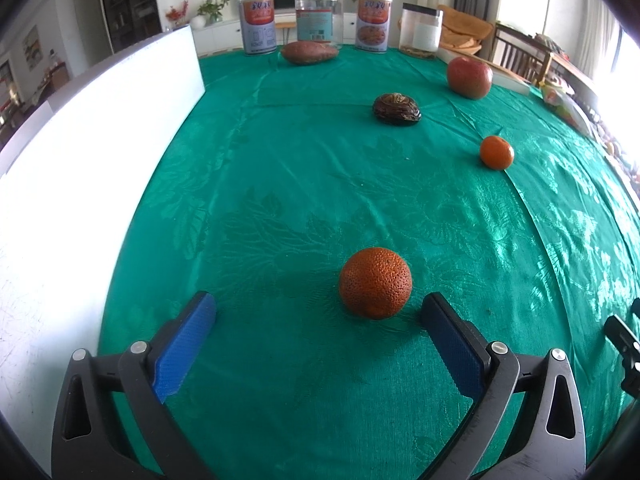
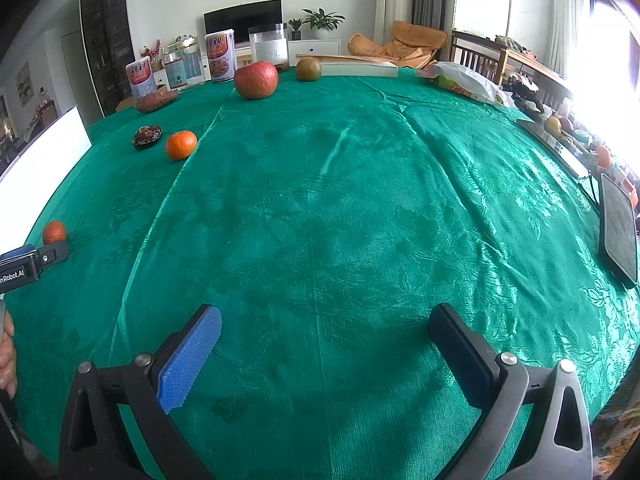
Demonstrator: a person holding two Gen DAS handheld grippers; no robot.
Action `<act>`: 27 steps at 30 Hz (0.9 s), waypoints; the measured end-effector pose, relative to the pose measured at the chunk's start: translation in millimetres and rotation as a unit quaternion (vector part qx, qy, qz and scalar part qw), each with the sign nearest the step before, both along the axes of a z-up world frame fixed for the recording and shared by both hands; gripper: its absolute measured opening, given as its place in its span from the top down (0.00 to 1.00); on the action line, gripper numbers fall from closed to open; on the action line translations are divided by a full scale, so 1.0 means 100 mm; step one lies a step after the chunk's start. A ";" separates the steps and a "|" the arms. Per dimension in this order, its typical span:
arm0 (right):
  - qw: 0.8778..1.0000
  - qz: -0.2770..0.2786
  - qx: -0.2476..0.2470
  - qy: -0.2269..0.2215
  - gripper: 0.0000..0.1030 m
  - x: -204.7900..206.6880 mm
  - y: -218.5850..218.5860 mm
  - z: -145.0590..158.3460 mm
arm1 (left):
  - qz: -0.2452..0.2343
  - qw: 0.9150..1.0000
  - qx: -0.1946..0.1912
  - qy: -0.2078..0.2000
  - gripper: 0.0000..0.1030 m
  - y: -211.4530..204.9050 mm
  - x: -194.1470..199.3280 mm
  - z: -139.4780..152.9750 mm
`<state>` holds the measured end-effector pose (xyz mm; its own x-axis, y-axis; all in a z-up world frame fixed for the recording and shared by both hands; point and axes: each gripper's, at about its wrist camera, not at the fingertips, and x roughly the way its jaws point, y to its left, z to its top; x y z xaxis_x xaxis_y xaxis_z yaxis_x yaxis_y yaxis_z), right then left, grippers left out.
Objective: Organize fruits
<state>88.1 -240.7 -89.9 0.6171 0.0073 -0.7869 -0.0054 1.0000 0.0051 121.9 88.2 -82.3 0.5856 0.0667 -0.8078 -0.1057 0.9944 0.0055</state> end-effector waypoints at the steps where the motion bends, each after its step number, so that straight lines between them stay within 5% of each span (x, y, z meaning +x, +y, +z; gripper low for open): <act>1: 1.000 -0.001 0.007 0.011 0.00 0.01 -0.01 0.02 | 0.000 1.000 0.000 0.000 0.01 0.00 0.00 0.00; 5: 0.996 -0.008 0.091 0.009 0.00 0.20 -0.07 0.31 | 0.000 1.000 0.000 0.000 0.01 0.00 0.00 0.00; 13: 0.997 0.062 0.026 -0.036 0.00 1.60 0.46 0.72 | -0.001 1.000 -0.002 0.000 0.01 0.00 0.01 0.00; 20: 0.996 0.091 -0.017 -0.001 0.00 2.83 0.89 0.49 | -0.001 1.000 -0.002 0.000 0.01 0.00 0.01 0.00; 27: 0.993 0.088 -0.054 0.050 0.01 3.41 1.09 0.14 | -0.001 1.000 -0.002 0.000 0.01 0.00 0.01 0.00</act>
<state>428.9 -131.3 -75.6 0.5323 0.0206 -0.8463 -0.1849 0.9784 -0.0924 122.6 88.1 -82.4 0.5854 0.0624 -0.8084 -0.1037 0.9946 0.0017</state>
